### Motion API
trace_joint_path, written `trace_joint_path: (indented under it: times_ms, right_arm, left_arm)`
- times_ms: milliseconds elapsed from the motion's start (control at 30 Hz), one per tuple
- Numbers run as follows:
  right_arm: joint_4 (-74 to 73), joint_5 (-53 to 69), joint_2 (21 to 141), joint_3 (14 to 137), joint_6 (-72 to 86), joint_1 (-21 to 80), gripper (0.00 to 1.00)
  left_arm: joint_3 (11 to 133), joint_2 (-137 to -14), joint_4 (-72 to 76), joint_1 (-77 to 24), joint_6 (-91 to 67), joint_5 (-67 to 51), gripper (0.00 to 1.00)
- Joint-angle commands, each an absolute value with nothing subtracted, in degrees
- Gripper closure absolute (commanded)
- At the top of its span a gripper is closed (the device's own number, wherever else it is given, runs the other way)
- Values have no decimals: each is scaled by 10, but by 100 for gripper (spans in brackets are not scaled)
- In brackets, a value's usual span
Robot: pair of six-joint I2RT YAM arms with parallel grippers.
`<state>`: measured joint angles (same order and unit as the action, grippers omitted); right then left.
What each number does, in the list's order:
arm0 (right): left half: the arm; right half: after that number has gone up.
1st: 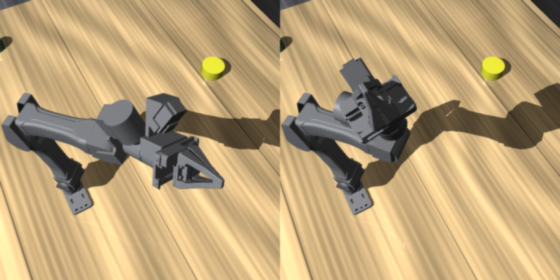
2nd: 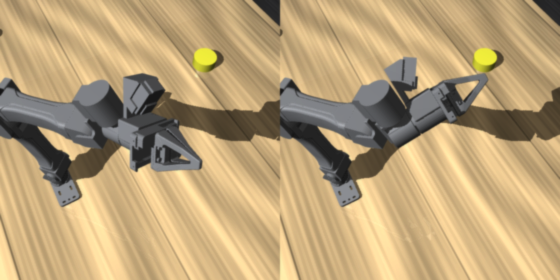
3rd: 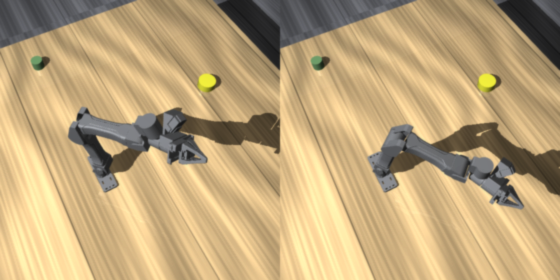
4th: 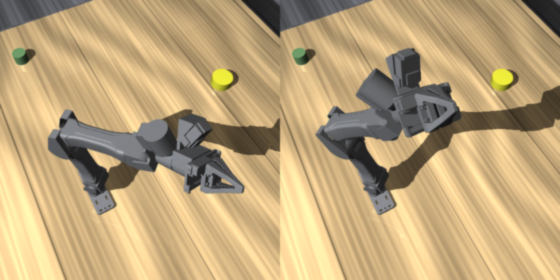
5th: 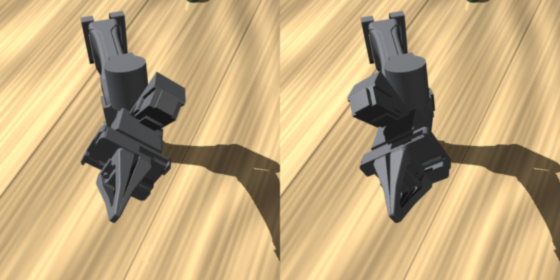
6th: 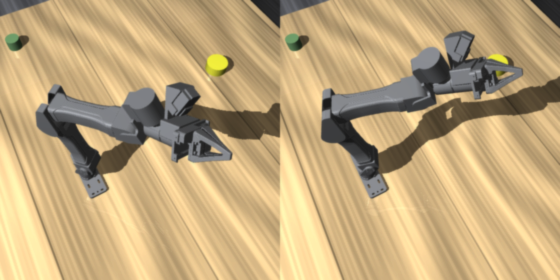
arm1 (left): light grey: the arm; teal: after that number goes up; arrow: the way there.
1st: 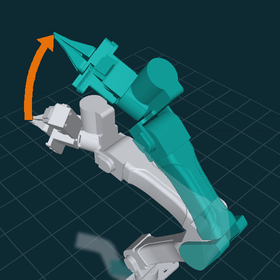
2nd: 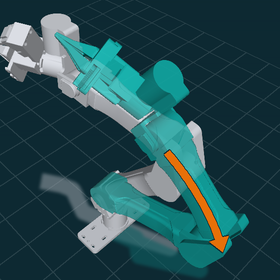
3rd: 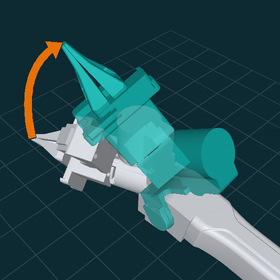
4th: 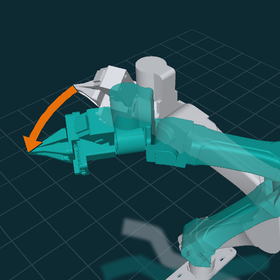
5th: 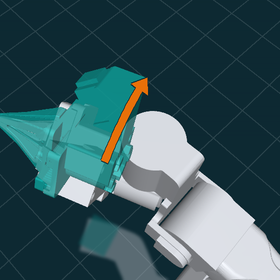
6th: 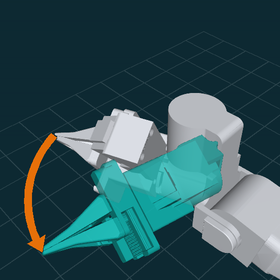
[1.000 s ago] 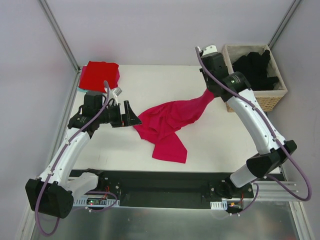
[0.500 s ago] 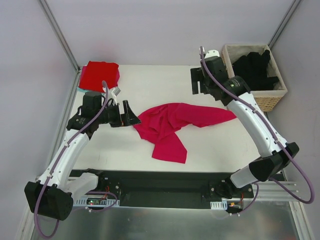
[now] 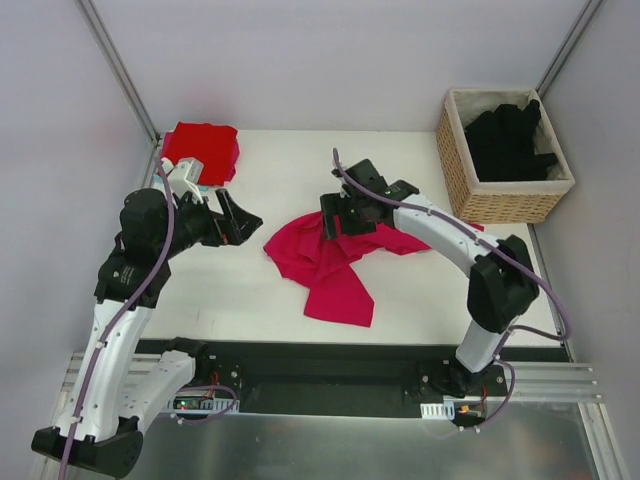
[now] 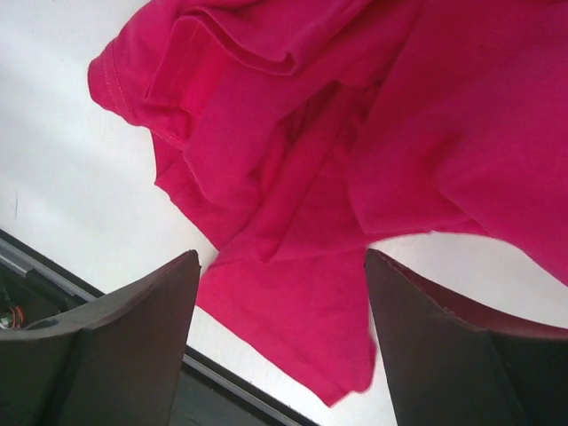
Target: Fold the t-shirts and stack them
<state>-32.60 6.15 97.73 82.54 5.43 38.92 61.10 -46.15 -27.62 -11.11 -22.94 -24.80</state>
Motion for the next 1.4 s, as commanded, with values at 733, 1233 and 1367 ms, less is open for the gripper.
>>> trace_joint_path:
  times_ms: [733,1233,1367]
  right_arm:
    - [-318,170,1191,961,79,457,43]
    - [-362,164,1222,1236,25,477,99]
    - [-266,176,1200,1329,55,480,99]
  left_arm:
    - [628,-383,-359,-104,-205,-185,4]
    - [613,-364,-364,-104,-214,-182,3]
    - [608,-360,-363,-104,-215,-181,3]
